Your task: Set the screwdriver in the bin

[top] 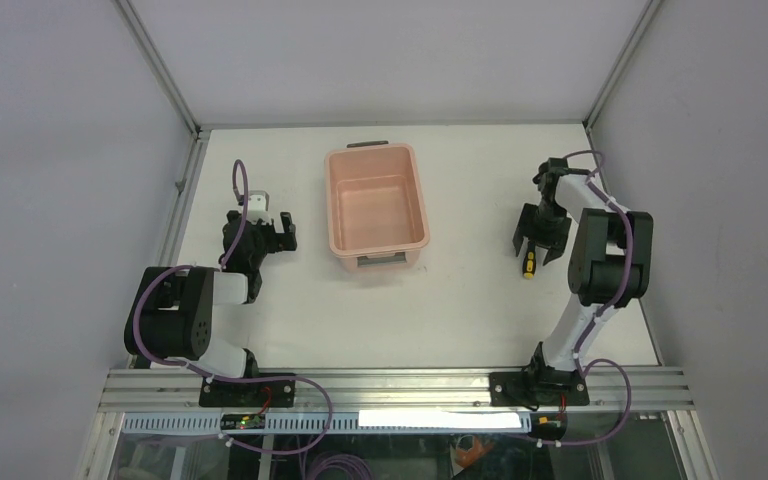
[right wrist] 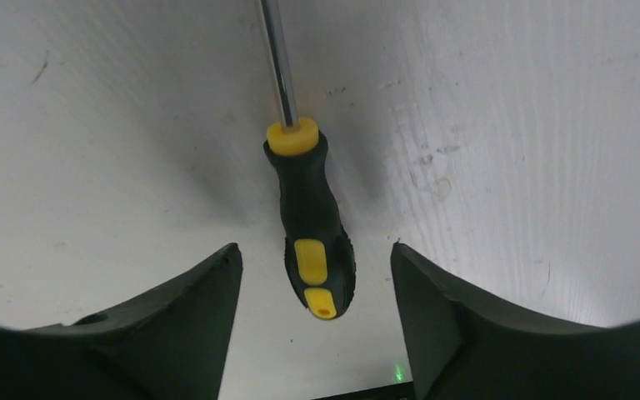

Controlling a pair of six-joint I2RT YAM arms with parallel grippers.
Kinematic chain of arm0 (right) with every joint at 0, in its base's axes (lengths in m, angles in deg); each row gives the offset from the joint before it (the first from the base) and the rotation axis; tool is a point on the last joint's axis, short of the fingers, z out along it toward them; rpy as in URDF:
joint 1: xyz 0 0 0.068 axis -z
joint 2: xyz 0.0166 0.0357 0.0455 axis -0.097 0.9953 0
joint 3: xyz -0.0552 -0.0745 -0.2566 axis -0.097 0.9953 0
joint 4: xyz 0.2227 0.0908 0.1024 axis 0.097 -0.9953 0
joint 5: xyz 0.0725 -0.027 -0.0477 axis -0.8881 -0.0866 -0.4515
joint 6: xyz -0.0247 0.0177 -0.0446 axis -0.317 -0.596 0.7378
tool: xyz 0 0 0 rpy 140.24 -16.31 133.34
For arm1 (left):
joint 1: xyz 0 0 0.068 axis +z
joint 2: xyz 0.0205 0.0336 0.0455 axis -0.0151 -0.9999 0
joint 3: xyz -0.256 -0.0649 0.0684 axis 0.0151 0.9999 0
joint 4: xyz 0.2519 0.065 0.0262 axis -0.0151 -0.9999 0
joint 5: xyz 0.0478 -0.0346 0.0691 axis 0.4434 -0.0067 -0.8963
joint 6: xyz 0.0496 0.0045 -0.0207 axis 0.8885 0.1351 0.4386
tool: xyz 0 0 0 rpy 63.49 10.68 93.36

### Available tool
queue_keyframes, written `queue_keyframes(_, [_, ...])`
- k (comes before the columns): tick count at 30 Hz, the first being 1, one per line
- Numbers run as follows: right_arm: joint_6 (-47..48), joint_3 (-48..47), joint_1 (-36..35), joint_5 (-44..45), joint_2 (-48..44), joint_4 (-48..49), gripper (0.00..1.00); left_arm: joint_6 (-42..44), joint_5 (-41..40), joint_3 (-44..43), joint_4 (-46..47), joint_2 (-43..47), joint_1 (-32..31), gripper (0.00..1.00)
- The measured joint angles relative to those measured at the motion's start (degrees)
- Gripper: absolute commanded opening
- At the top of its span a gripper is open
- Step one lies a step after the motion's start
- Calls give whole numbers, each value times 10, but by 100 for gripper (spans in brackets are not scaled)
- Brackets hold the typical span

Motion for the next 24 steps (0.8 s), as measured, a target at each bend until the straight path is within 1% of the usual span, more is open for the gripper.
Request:
queue_keyframes(1, [1,0,0,0,12,4,58,0,0,0,0,0,0,99])
queue_keyframes(2, [2,0,0,0,25,10,53,0,0,0,0,0,0,99])
queue_keyframes(3, [3,0,0,0,35,14,44,0,0,0,0,0,0,99])
queue_keyframes(4, [3,-1,0,-5,46,14,33,0,0,0,0,0,0,99])
queue_keyframes(6, [4,-3,0,-12,48,15,0,0,0,0,0,0,0,99])
queue_keyframes(12, [16,-19,-4,-2,48,-3,0,0,0,0,0,0,0,99])
queue_keyframes(14, [20,-57,-7,0,48,-44,0,0,0,0,0,0,0,99])
queue_keyframes(17, [26,-150,-9,-1,48,-112,0,0,0,0,0,0,0,99])
queue_keyframes(21, [29,-315,-13,-4,48,-204,0,0,0,0,0,0,0,99])
queue_keyframes(24, [28,-400,-16,-12,48,-259,0,0,0,0,0,0,0,99])
